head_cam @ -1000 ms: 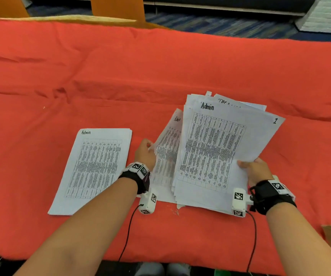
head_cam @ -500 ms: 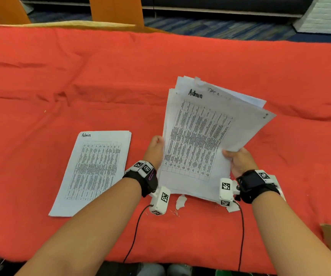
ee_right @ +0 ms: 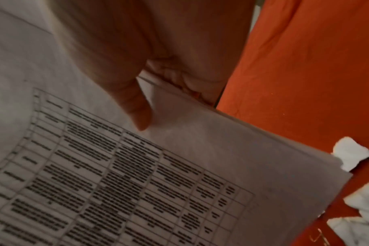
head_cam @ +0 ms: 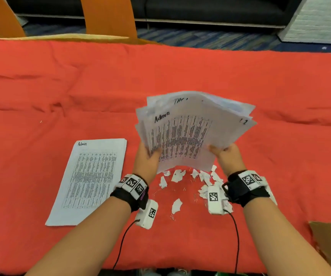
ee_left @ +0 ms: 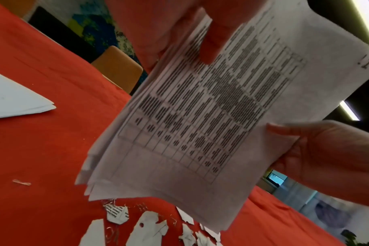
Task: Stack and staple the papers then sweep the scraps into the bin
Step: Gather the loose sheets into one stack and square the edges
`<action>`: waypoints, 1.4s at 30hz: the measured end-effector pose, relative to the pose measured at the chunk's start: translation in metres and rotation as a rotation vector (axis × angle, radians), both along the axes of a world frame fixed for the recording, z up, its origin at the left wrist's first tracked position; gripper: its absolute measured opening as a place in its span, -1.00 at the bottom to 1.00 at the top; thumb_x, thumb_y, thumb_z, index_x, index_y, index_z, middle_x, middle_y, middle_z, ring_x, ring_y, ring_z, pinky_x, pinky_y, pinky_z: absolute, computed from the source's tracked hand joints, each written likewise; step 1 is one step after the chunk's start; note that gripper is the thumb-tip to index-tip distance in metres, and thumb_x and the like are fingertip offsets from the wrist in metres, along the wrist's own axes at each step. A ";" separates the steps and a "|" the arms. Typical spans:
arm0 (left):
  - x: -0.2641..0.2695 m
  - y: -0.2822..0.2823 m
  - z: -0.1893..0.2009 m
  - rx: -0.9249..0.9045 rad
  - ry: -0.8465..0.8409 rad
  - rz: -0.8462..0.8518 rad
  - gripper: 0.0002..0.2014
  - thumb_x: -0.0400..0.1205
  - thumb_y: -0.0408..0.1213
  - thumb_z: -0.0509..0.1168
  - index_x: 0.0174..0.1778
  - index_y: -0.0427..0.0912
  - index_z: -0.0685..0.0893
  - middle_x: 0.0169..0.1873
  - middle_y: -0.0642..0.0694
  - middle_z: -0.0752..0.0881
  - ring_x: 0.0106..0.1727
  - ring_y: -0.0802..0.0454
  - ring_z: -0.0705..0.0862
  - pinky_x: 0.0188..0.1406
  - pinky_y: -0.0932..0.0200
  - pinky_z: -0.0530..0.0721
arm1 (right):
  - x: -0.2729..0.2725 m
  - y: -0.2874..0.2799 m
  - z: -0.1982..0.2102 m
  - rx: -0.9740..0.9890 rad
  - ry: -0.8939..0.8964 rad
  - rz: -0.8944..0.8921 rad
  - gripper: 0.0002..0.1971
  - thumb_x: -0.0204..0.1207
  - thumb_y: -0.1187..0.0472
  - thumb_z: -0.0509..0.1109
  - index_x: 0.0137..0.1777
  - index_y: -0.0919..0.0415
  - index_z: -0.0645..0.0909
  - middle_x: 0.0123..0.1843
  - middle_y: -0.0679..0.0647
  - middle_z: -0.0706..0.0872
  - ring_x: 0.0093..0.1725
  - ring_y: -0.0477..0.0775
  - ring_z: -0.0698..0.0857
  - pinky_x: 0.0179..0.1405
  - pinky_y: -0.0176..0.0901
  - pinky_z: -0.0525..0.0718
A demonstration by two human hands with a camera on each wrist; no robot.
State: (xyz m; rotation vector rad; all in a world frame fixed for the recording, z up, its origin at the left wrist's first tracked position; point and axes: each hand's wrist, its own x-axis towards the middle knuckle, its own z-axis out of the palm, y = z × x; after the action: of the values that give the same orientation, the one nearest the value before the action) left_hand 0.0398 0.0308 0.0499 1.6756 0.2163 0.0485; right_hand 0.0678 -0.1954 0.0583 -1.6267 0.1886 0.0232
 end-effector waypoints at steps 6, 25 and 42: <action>0.003 -0.009 0.012 -0.047 -0.035 0.072 -0.60 0.62 -0.21 0.33 0.38 0.01 0.48 0.24 0.10 0.69 0.30 0.16 0.65 0.35 0.00 0.60 | -0.004 0.012 0.005 0.017 -0.007 0.040 -0.72 0.41 0.25 0.53 0.11 0.04 0.67 0.10 0.06 0.80 0.08 -0.04 0.77 0.07 -0.12 0.73; 0.008 -0.006 0.038 -0.080 -0.125 0.149 -0.70 0.57 -0.22 0.40 0.14 0.16 0.51 0.06 0.08 0.73 0.13 0.21 0.70 0.15 0.16 0.65 | -0.008 0.018 0.057 0.094 -0.197 0.043 -0.56 0.19 -0.09 0.55 -0.02 0.16 0.68 -0.17 -0.08 0.77 -0.21 -0.11 0.71 -0.23 -0.28 0.66; 0.009 -0.007 0.049 -0.130 -0.059 0.127 -0.70 0.65 -0.24 0.30 0.31 -0.11 0.57 0.08 0.00 0.78 0.12 0.11 0.75 0.19 -0.05 0.72 | -0.003 0.012 0.050 0.076 -0.219 0.079 -0.36 0.13 -0.23 0.58 0.15 0.06 0.57 0.00 -0.02 0.70 -0.15 -0.15 0.71 -0.22 -0.34 0.65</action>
State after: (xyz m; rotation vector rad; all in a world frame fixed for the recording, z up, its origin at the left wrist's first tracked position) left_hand 0.0484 0.0237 0.0989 1.5280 0.2754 0.1750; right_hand 0.0643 -0.1835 0.1084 -1.5477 -0.0445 -0.0865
